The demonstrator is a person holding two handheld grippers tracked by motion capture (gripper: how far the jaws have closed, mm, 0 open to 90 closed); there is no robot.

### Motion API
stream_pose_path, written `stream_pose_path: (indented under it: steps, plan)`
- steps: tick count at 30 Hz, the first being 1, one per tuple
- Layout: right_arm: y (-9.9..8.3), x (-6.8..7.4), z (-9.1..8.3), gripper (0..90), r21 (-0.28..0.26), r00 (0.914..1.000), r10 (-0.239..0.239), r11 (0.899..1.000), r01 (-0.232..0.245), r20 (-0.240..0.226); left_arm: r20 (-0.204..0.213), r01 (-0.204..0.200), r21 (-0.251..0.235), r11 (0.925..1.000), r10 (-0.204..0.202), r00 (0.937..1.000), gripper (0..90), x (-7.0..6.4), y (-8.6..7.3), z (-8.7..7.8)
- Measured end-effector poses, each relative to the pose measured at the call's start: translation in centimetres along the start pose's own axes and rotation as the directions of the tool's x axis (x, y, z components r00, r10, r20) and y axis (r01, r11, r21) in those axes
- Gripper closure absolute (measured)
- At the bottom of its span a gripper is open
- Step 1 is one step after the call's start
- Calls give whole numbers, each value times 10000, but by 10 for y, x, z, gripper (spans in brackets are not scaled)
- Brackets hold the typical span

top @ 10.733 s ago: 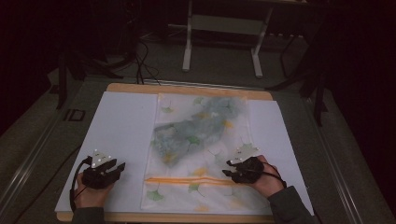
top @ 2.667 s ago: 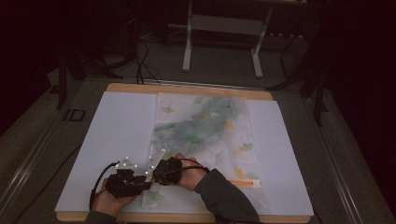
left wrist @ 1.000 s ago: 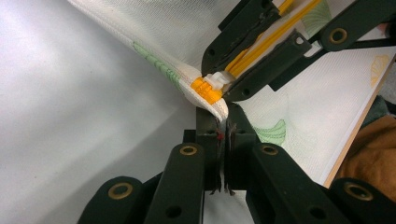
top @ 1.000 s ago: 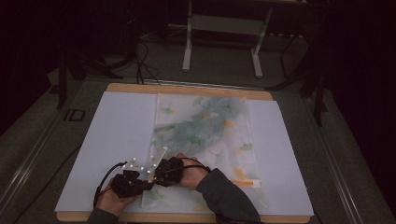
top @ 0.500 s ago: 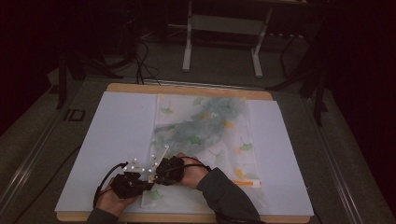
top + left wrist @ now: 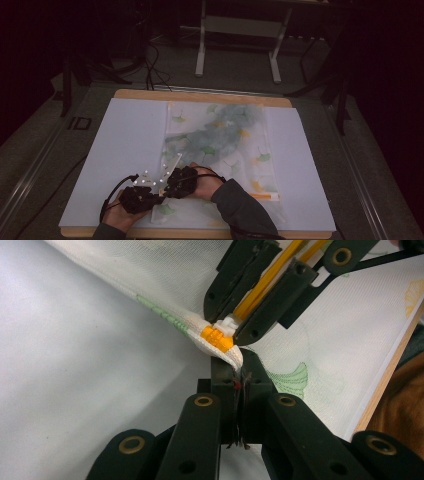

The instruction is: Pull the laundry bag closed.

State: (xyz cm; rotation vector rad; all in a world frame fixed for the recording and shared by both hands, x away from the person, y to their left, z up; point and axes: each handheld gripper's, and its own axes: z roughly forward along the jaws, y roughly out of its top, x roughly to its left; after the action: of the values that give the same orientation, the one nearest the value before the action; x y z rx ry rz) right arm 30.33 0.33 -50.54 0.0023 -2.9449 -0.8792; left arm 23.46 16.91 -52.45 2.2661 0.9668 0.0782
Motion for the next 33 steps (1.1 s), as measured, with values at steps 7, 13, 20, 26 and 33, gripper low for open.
stream_pose_path:
  steps: [7, 13, 20, 26, 33]
  plan:
    - [0, 0, 2, 838, 149, 9998, -133, 9998, 135, -140, -66, -193, 65, 9998, 193, 9998, 879, -1, 0, 0]
    - [-3, -1, 1, 842, 2, 9998, 19, 10000, -19, -218, -37, -227, 38, 9997, 228, 9997, 879, -1, 0, -1]
    - [-4, -1, 0, 843, -17, 9997, -91, 10000, 91, -231, 59, -177, -40, 9998, 177, 9998, 881, 0, -1, -1]
    - [-7, 0, 0, 845, -17, 9997, -123, 9999, 123, -217, 223, -113, -108, 9999, 116, 9997, 884, 0, -1, -2]
    - [-8, 0, 0, 846, 8, 9997, -220, 9998, 221, -137, 372, 4, -245, 9997, 5, 9993, 885, 2, -1, -4]
